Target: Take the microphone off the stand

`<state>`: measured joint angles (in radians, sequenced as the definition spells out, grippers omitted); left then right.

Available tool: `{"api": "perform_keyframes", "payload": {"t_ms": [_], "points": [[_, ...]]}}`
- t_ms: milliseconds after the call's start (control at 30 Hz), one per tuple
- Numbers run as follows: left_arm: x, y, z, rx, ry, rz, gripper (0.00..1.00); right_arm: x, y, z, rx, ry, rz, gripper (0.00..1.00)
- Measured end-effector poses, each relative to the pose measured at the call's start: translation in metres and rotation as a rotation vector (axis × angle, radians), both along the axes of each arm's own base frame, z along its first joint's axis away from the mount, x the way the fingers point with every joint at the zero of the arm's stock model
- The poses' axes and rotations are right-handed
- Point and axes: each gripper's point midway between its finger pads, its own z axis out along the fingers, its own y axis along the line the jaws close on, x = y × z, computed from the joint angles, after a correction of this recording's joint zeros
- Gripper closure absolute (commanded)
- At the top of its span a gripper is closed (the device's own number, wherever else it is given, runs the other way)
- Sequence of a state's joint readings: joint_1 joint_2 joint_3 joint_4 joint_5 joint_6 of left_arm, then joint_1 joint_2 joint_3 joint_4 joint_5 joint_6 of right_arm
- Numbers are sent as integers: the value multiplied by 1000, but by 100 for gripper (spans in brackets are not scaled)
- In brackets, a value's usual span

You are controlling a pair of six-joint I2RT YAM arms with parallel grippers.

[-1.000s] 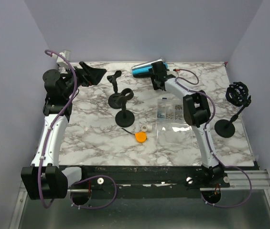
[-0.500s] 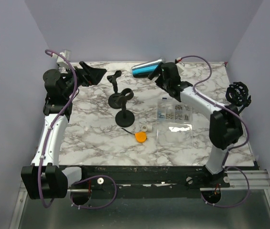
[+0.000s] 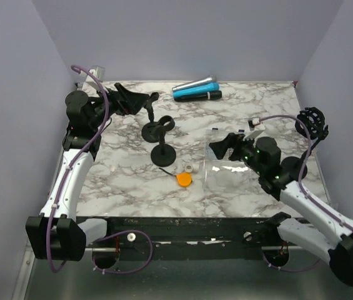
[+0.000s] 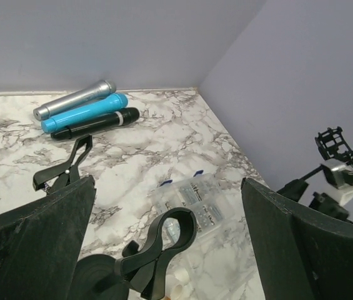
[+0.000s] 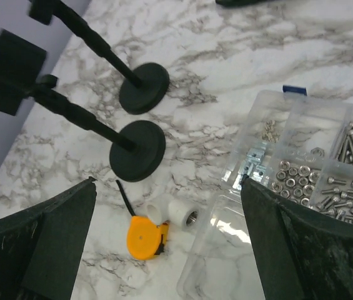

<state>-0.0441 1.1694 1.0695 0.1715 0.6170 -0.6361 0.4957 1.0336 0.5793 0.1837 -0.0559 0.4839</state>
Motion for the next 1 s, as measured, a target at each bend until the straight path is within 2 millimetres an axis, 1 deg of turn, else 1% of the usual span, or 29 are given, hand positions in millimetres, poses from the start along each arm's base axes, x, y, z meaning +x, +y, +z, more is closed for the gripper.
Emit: {"api": "perform_keyframes", "payload": {"t_ms": [67, 133, 200, 333, 433, 500, 600, 700, 767, 900, 1000], "points": [[-1, -4, 0, 0, 2, -10, 1, -15, -9, 25, 22, -84, 1, 2], [-2, -5, 0, 0, 2, -14, 1, -28, -22, 59, 54, -188, -22, 2], [-3, -6, 0, 0, 1, -18, 1, -39, -37, 85, 82, -264, -63, 3], [-4, -9, 0, 0, 1, -24, 1, -57, -66, 112, 99, -342, -160, 3], [-4, -11, 0, 3, -1, -30, 2, -68, -85, 136, 108, -399, -223, 4], [-5, -13, 0, 4, -1, -34, 2, -72, -99, 155, 115, -432, -277, 5], [-5, -13, -1, 8, -2, -35, 1, -73, -125, 179, 114, -443, -412, 6], [-6, -15, -2, 12, 0, -39, 1, -67, -149, 192, 73, -416, -551, 7], [-6, -16, -3, 15, 2, -42, 2, -59, -159, 191, 9, -378, -619, 7], [-7, -17, -5, 19, 6, -45, 1, -47, -164, 181, -91, -305, -670, 7], [-7, -17, -5, 20, 9, -45, 1, -40, -169, 186, -146, -271, -711, 8]]}}
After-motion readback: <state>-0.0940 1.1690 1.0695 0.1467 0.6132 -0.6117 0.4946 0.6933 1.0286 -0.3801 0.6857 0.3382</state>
